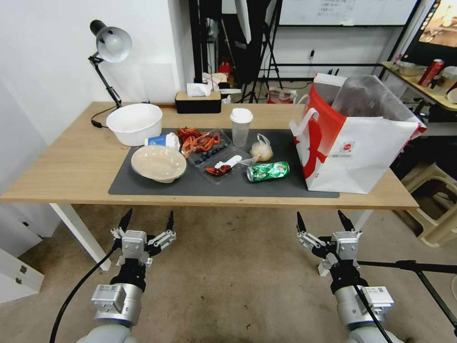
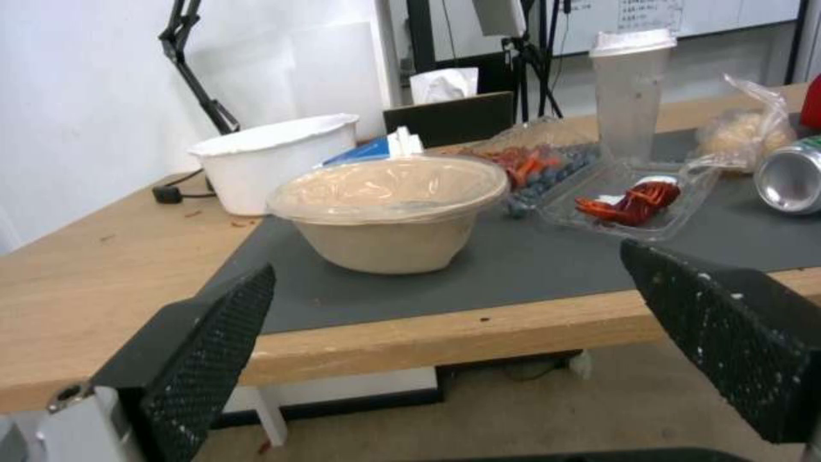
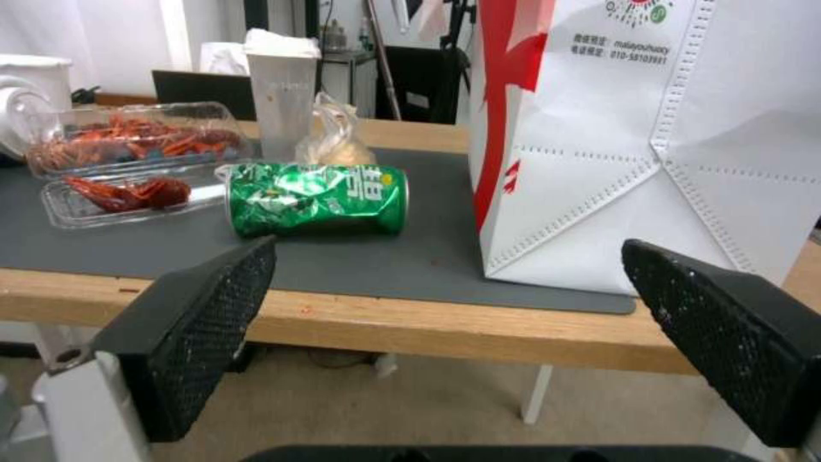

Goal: Pick up the trash from the table and place it into the takeout bag.

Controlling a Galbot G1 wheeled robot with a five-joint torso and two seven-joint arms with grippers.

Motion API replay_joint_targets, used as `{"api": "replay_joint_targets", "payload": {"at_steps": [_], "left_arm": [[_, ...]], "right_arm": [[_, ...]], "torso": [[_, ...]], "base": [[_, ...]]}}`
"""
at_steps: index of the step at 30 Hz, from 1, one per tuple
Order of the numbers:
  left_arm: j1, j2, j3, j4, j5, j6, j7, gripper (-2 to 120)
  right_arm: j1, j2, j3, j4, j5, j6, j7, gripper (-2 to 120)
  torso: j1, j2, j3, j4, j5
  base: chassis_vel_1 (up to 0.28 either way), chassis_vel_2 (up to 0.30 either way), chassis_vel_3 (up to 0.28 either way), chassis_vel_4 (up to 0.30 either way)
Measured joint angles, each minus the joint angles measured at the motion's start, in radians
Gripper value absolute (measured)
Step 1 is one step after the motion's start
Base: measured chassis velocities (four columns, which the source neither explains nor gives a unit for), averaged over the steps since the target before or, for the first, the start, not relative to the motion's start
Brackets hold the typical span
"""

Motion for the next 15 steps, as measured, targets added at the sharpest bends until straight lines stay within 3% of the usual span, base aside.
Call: {"api": "replay_joint_targets", "payload": {"at_steps": [11,13,15], "left_arm": [[-0.004,-0.001,-0.001,-0.002,-0.004,0.008,0.000,100],[-0.014,-0.003,-0.003,-0.010,-0.017,0.036,0.002,100],[-0.076,-0.021,-0.016,-0.057,-0.084,0.183,0.015,100]], "right_arm": [[0.005,0.000,0.002,0.002,0.005,-0.010,0.000,100],[0.019,0.003,0.014,0.009,0.021,-0.038,0.000,100],[0.097,0.015,0.079,0.053,0.108,-0.189,0.004,100]], "torso": [[0.000,0.000,0.000,0.0000,0.0000],[0.000,0.000,0.000,0.0000,0.0000],[0.000,0.000,0.000,0.0000,0.0001]], "base": [[0.000,0.000,0.000,0.000],[0.000,0.000,0.000,0.000],[0.000,0.000,0.000,0.000]]}}
